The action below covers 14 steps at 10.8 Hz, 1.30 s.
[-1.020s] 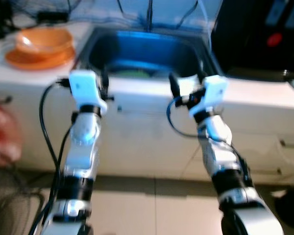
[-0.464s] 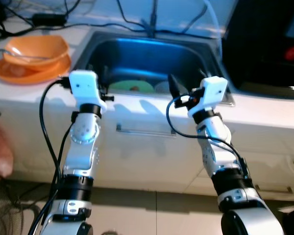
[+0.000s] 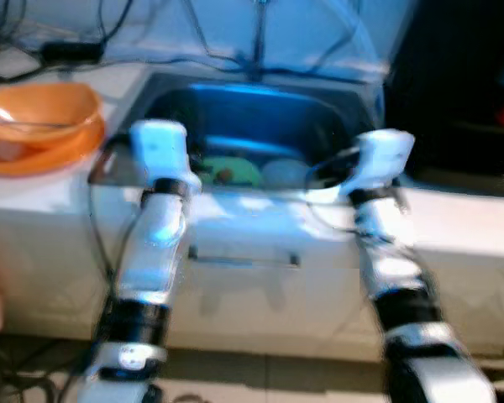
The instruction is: Kitchen organization
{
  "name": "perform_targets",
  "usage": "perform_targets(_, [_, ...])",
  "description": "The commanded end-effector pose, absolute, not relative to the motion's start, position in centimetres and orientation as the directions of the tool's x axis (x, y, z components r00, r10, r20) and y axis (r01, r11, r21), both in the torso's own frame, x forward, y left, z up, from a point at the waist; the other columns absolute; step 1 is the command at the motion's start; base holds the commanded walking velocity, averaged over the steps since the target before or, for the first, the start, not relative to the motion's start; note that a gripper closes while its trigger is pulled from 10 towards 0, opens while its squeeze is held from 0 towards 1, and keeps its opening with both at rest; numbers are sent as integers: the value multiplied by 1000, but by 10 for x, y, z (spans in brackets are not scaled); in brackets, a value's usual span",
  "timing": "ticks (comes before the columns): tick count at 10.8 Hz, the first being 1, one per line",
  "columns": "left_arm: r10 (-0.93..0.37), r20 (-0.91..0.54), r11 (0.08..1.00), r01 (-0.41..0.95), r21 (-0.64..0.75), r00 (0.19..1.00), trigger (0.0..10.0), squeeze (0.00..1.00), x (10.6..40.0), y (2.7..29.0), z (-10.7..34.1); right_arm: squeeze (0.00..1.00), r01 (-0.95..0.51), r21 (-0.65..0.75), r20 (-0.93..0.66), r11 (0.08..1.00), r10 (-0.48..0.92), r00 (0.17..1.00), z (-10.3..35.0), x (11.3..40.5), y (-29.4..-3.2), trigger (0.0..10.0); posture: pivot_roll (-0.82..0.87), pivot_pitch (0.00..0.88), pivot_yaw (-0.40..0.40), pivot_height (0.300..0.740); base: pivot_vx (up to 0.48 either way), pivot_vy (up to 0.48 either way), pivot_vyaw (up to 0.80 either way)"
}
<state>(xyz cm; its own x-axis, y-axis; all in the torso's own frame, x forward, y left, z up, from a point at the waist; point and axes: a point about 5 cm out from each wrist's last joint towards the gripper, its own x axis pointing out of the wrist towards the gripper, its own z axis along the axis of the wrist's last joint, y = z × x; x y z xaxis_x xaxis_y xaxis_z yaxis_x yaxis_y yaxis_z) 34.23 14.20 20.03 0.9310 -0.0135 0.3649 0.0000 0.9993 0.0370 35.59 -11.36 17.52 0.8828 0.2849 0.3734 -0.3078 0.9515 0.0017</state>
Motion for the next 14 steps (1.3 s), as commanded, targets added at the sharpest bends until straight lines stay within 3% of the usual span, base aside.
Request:
perform_targets(1, [-44,373,999,33,38,927,10000,0,342,130,203,0,-268,5,385,963,245,890,178,357,-128,10000,61,53,-61,740,439,0,0])
perform_targets(6, [-63,363,998,56,31,930,10000,0,342,127,201,0,-270,9,377,963,247,893,177,357,-128,10000,63,53,-60,740,0,56,0])
perform_targets(14, [-68,348,998,60,34,935,10000,0,343,127,200,0,-269,13,371,963,245,896,175,357,-128,10000,62,49,-56,740,0,456,0])
